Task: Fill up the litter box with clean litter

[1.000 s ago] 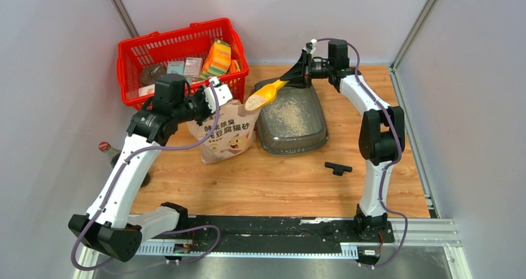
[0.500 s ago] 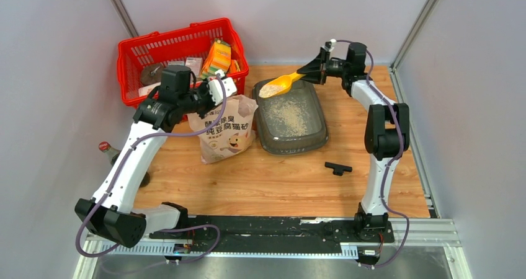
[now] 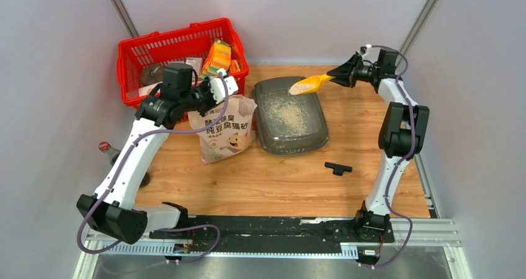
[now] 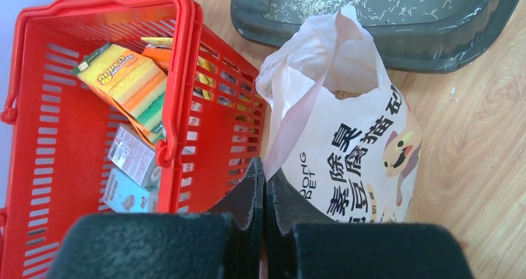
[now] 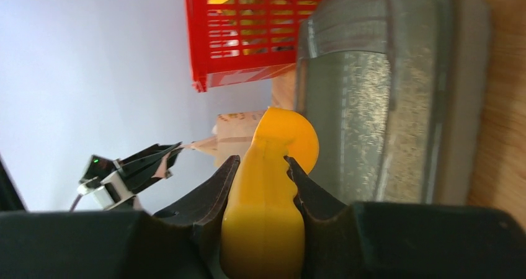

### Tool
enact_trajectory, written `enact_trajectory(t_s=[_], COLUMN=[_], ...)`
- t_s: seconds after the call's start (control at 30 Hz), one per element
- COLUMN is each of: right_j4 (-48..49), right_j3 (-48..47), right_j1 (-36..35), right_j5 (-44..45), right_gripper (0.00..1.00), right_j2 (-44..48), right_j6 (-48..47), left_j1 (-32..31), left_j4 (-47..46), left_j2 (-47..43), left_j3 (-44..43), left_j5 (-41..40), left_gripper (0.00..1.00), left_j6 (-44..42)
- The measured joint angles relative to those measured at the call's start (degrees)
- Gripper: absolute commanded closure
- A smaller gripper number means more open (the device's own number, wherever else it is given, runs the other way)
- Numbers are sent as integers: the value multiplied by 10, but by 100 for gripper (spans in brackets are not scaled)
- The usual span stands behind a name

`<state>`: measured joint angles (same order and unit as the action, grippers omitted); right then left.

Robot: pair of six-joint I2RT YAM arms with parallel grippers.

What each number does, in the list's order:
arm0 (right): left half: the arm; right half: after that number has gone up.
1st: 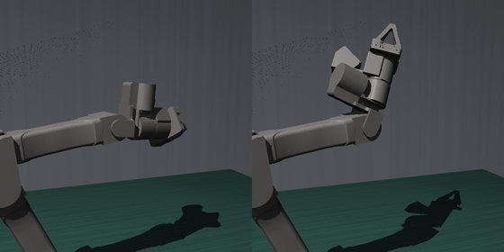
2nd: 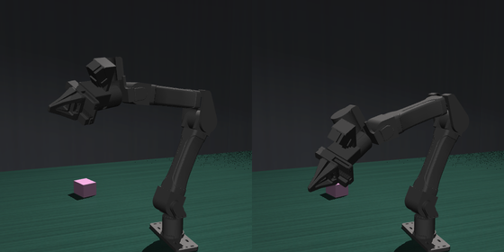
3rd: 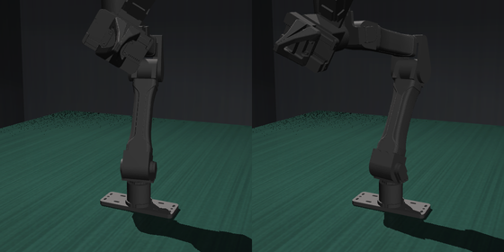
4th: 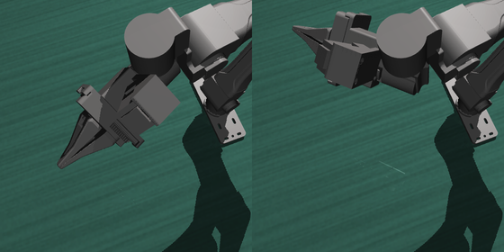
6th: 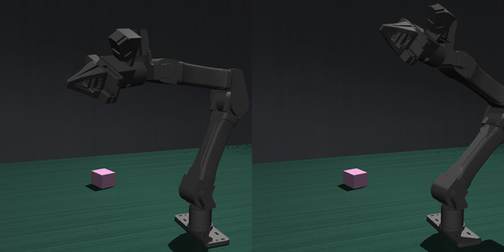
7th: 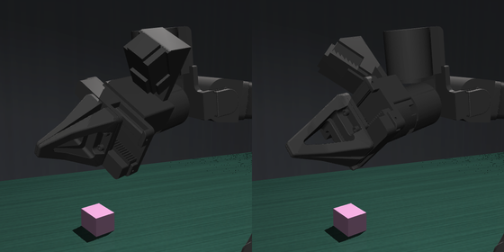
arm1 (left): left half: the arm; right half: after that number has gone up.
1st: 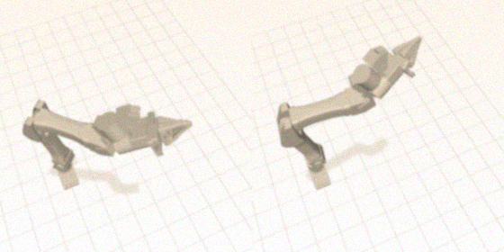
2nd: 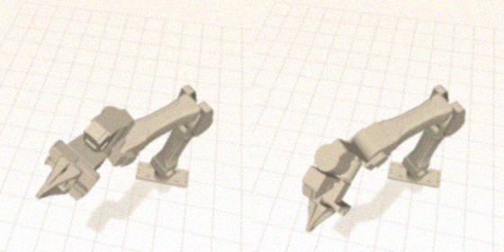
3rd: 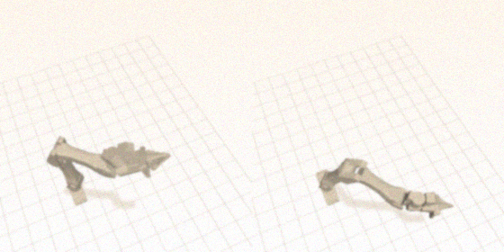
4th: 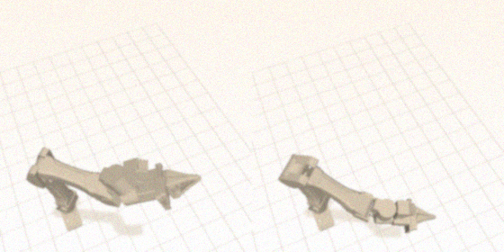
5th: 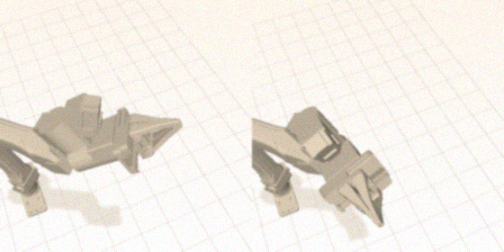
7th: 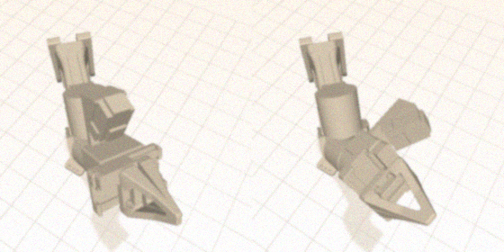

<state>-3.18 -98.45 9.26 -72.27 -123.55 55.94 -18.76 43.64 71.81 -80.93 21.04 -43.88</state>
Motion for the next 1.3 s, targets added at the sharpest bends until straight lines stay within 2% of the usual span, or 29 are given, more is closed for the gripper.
enact_trajectory(t_s=[0.27,0.43,0.63,0.73,1.03,1.17,1.3], right_j4=[-235,-271,-355,-385,-372,-397,-454], right_j3=[-56,-85,12,28,-83,-30,25], right_j1=[-5,-29,-31,-25,-78,-93,-67], right_j5=[77,92,94,101,148,149,151], right_gripper=[100,100,100,100,100,100,100], right_j2=[-4,-3,60,78,45,77,115], right_j6=[-210,-275,-354,-374,-409,-449,-479], left_j1=[0,0,0,0,0,0,0], left_j4=[-11,-24,-37,-44,-59,-69,-78], left_j2=[-3,-20,-49,-58,-69,-79,-83], left_j3=[9,27,54,64,80,92,99], left_j5=[1,1,10,15,27,28,29], left_gripper=[100,100,100,100,100,100,100], left_j6=[-1,-2,-2,-2,-3,-2,2])
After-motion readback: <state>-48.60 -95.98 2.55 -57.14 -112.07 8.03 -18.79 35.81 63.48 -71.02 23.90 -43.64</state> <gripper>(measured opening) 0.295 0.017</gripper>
